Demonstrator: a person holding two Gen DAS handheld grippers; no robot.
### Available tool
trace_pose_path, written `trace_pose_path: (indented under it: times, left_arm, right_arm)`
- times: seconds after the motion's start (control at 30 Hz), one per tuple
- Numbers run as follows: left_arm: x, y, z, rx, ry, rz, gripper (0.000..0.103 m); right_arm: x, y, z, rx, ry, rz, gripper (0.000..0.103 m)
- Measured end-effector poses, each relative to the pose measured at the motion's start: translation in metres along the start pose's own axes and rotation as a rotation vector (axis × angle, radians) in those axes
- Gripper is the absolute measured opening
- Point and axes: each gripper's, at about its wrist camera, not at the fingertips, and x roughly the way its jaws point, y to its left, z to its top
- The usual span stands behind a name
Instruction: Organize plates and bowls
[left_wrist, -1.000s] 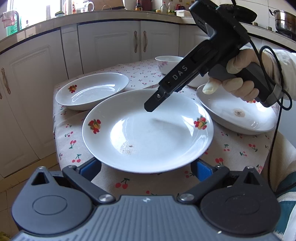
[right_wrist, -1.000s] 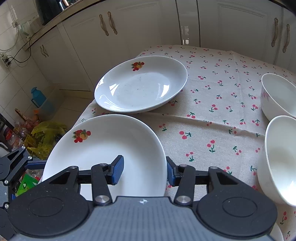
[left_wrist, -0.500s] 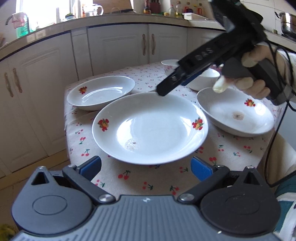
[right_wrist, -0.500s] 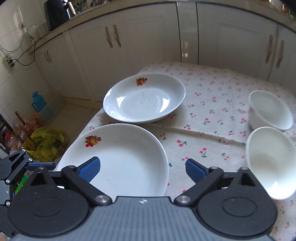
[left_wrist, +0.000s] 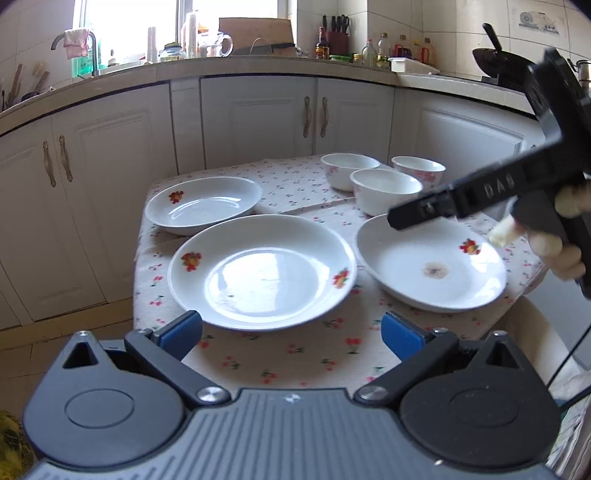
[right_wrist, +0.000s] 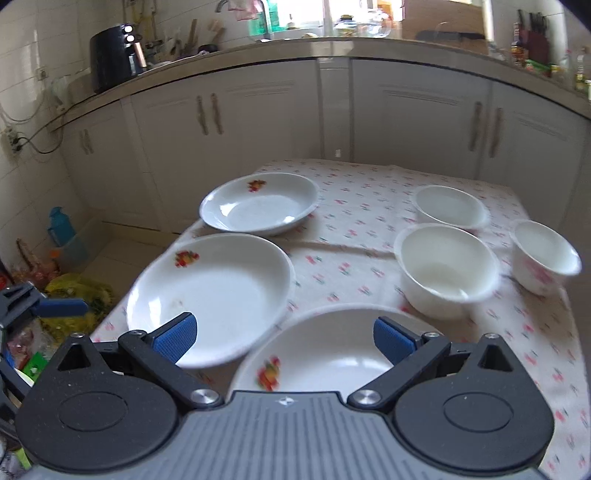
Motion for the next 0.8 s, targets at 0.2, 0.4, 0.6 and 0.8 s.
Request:
trace_pose_path:
  times: [0.2,0.4,0.6,0.8]
  left_arm:
    - [0.001,-0.034,0.001,0.034,0.001,-0.039,0.102]
    - [0.014,-0.065,0.002,0.099,0.016,-0.085,0.102]
    - [0.035,-0.085,-0.002,0.124,0.046,-0.128,0.102]
    - [0.053,-0.091,-0.003,0.128,0.069,-0.151,0.102]
  right_arm:
    - [-0.031,-0.023,-0.032,0.097,-0.044,-0.071,0.103]
    - [-0.047,-0.053,-0.065,0.239,-0.047,-0.095,0.103]
    - [-0.048,-0.069,-0.08,0.278,-0.024,-0.119,0.103]
    - [-0.043,-0.077,-0.08,0.268,-0.002,-0.115,0.103]
